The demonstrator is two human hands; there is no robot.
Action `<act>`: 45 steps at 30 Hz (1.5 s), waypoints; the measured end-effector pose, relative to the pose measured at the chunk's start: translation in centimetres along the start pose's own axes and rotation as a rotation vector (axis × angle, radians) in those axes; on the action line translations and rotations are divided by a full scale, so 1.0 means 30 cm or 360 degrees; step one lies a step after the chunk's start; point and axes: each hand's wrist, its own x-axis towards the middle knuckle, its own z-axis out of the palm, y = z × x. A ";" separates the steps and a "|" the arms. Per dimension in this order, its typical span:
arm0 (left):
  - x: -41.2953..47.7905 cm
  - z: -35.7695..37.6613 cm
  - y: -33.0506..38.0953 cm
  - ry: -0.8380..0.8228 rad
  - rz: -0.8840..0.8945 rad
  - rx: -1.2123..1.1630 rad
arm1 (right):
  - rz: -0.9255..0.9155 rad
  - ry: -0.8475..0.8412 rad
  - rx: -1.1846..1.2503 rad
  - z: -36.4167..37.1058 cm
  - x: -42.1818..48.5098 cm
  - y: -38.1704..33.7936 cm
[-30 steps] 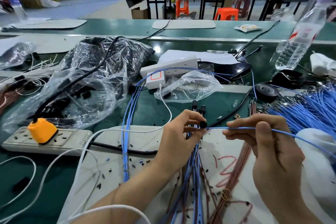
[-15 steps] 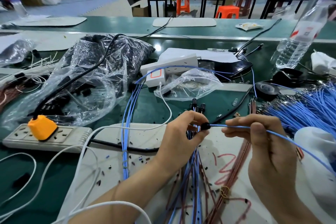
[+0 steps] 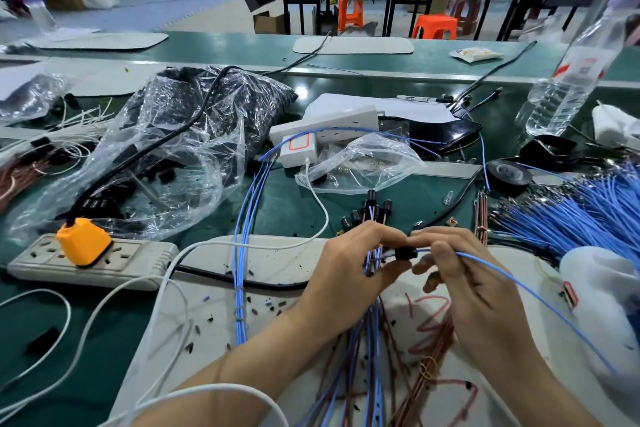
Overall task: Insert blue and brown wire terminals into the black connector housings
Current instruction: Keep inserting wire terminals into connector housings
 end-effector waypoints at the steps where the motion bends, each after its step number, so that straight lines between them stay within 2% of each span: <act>1: 0.000 -0.001 0.007 0.0022 -0.0079 -0.0069 | 0.0037 -0.0011 0.0027 0.002 0.000 0.002; 3: 0.001 -0.003 0.015 0.0052 -0.0155 -0.0147 | 0.0100 -0.0041 0.0094 0.003 -0.003 0.000; 6: 0.000 0.002 0.014 0.0063 0.0019 -0.0068 | 0.0193 -0.0091 0.0191 -0.001 -0.001 -0.001; 10: -0.001 0.014 0.015 0.0004 0.0159 0.0006 | 0.0280 0.0068 0.0312 -0.018 0.017 0.006; 13: 0.005 -0.002 0.014 0.0073 0.0181 0.0112 | 0.0501 0.0289 0.0770 -0.033 0.036 0.009; 15: 0.021 -0.029 0.000 0.0280 0.0130 0.0313 | 0.0641 0.0449 0.1089 -0.055 0.055 0.007; 17: 0.041 -0.060 -0.021 0.0550 -0.0020 0.0600 | 0.0707 0.0616 0.1283 -0.084 0.075 0.005; 19: 0.056 -0.093 -0.041 0.0744 -0.0298 0.0714 | 0.0736 0.0824 0.1382 -0.112 0.092 0.002; 22: 0.069 -0.151 -0.095 0.0834 -0.0741 0.0738 | 0.0759 0.1123 0.1342 -0.146 0.099 0.014; 24: 0.070 -0.178 -0.122 0.0815 -0.0936 0.0804 | 0.0746 0.1221 0.1231 -0.150 0.091 0.026; 26: 0.066 -0.179 -0.116 0.0784 -0.0953 0.0851 | 0.0657 0.1193 0.1068 -0.131 0.079 0.030; 27: 0.063 -0.172 -0.101 0.0756 -0.0855 0.0898 | 0.0546 0.1138 0.0945 -0.115 0.072 0.025; 30: 0.058 -0.137 -0.032 0.0703 -0.0204 0.1036 | 0.0028 0.0813 0.0359 -0.072 0.037 0.008; 32: 0.049 -0.102 0.018 0.0556 0.0167 0.0918 | -0.0215 0.0594 0.0020 -0.042 0.006 0.003; 33: 0.041 -0.082 0.038 0.0410 0.0255 0.0755 | -0.0288 0.0530 -0.0084 -0.025 -0.006 -0.001; 35: 0.014 -0.041 0.065 0.0129 0.0282 0.0403 | -0.0365 0.0462 -0.0163 0.006 -0.023 -0.010; 37: -0.008 -0.011 0.070 0.0006 0.0240 0.0206 | -0.0412 0.0424 -0.0171 0.020 -0.032 -0.020; 41: -0.018 0.005 0.050 0.0100 0.0037 -0.0092 | -0.0458 0.0368 -0.0221 0.015 -0.038 -0.037; 45: -0.021 0.009 0.040 0.0032 -0.0053 -0.0252 | -0.0435 0.0319 -0.0176 0.021 -0.039 -0.046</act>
